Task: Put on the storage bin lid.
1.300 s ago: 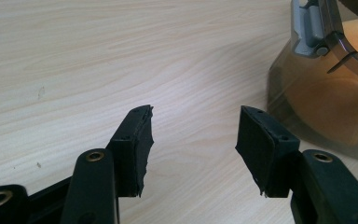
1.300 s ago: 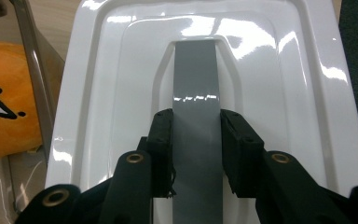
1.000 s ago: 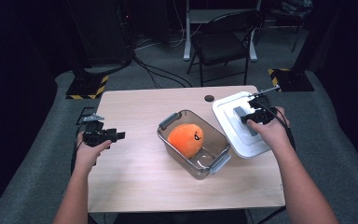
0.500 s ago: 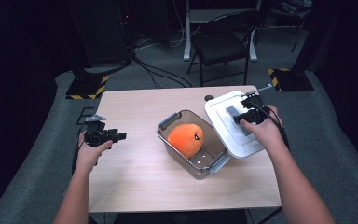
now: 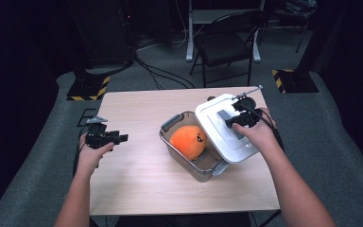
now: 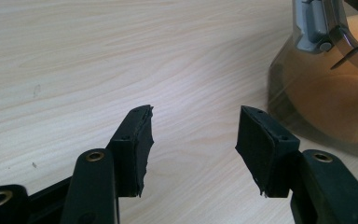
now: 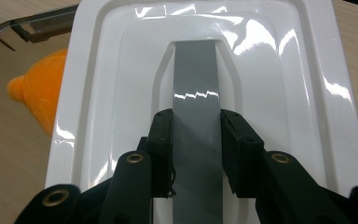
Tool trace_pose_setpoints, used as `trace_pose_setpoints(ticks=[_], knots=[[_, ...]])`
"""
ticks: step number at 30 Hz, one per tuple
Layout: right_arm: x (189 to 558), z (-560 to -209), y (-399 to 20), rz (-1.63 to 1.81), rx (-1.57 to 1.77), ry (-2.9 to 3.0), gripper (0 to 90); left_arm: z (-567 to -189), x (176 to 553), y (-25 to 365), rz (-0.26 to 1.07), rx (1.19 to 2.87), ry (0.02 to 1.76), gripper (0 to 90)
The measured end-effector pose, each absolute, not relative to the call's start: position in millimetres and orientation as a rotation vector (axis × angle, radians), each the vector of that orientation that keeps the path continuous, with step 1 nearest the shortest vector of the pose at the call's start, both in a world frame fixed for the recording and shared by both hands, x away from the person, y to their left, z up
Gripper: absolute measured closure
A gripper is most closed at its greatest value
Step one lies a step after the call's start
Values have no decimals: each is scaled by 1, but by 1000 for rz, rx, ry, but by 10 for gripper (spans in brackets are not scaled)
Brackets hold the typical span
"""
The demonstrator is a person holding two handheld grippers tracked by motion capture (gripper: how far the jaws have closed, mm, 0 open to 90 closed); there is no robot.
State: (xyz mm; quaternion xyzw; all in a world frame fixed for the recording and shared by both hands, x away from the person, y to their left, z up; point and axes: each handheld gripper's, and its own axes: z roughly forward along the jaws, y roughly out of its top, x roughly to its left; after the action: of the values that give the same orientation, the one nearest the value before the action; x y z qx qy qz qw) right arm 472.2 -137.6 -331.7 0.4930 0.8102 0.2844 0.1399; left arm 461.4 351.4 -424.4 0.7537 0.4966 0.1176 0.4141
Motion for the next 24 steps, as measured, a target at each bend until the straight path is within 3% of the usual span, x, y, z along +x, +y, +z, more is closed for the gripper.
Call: trace_pose_setpoints(ticks=[24], knots=[[468, -337, -90, 860, 1334, 2437, 665, -423, 461, 357, 304, 1871, 1258, 450]])
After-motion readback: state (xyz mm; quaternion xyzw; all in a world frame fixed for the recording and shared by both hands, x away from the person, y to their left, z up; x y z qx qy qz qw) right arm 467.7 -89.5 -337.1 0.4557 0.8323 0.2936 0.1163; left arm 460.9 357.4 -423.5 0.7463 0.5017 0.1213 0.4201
